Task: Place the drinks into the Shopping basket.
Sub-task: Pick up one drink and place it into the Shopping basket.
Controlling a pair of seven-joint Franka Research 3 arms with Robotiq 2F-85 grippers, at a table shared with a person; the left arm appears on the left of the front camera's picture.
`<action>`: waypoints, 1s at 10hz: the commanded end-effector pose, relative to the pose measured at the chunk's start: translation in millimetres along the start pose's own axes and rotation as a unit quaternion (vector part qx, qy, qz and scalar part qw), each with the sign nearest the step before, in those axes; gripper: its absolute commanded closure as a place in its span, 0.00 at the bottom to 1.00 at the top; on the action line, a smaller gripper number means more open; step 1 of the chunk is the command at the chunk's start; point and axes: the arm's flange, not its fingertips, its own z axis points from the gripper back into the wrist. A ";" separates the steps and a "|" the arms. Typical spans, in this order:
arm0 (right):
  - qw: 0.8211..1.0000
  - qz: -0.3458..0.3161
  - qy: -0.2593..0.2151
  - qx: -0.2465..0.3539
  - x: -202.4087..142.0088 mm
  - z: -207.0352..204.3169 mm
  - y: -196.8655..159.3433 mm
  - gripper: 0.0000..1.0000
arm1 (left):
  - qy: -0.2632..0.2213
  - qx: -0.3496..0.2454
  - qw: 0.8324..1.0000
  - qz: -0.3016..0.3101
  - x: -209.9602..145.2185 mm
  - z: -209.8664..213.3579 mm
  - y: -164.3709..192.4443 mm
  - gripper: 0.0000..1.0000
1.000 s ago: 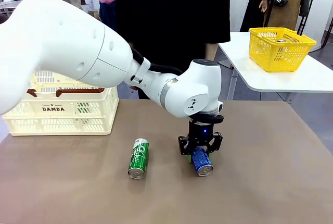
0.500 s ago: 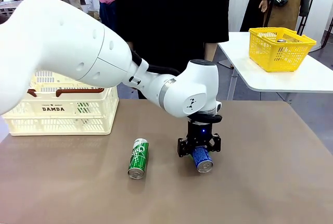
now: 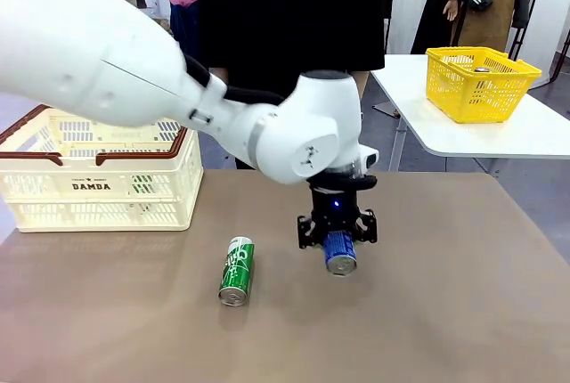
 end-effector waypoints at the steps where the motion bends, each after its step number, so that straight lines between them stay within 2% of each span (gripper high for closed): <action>1: 1.000 0.005 0.000 0.002 -0.1 0.3 2.6 0.00 | 0.016 0.026 0.987 -0.160 -43.7 64.6 47.5 1.00; 2: 1.000 0.005 0.000 0.002 -0.1 0.3 2.6 0.00 | 0.030 0.081 0.955 -0.283 -58.2 82.1 64.9 1.00; 3: 1.000 0.005 0.000 0.002 -0.1 0.3 2.6 0.00 | 0.017 0.084 0.939 -0.333 -67.9 92.5 82.2 1.00; 4: 1.000 0.005 0.000 0.002 -0.1 0.3 2.6 0.00 | -0.022 0.043 0.937 -0.345 -77.4 97.0 98.7 1.00; 5: 1.000 0.005 0.000 0.002 -0.1 0.3 2.6 0.00 | -0.061 -0.014 0.946 -0.317 -87.9 96.5 115.0 1.00; 6: 1.000 0.005 0.000 0.002 -0.1 0.3 2.6 0.00 | 0.024 0.079 0.953 -0.292 -74.0 95.6 69.9 1.00; 10: 1.000 0.005 0.000 0.002 -0.1 0.3 2.6 0.00 | 0.024 0.079 0.953 -0.292 -74.0 95.6 69.9 1.00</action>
